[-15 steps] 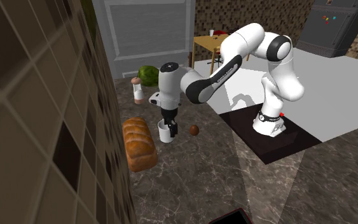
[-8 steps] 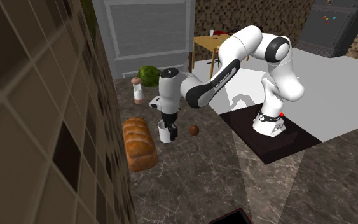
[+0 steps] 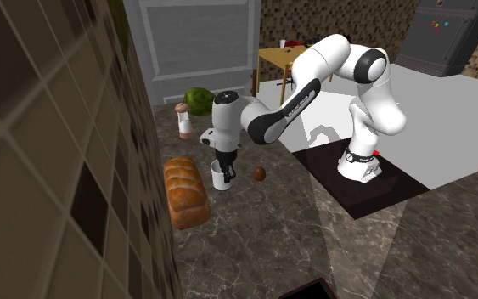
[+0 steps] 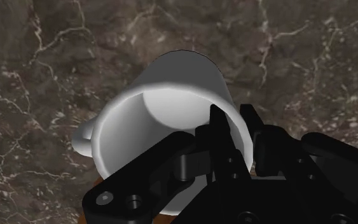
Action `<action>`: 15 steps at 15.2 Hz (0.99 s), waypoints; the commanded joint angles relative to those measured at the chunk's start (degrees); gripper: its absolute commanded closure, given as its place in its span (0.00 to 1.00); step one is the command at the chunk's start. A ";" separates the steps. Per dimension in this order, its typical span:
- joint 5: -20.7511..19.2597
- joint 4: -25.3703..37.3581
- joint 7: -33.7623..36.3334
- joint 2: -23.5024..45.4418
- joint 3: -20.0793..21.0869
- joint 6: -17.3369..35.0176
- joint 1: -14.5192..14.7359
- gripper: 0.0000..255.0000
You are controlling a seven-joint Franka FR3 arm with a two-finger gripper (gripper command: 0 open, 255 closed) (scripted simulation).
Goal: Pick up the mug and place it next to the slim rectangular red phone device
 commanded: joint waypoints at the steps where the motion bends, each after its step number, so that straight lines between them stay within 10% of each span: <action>1: 0.00 0.00 0.00 0.00 0.00 0.00 0.00 1.00; 15: 0.41 3.44 -0.56 -2.36 0.18 -5.77 -0.02 1.00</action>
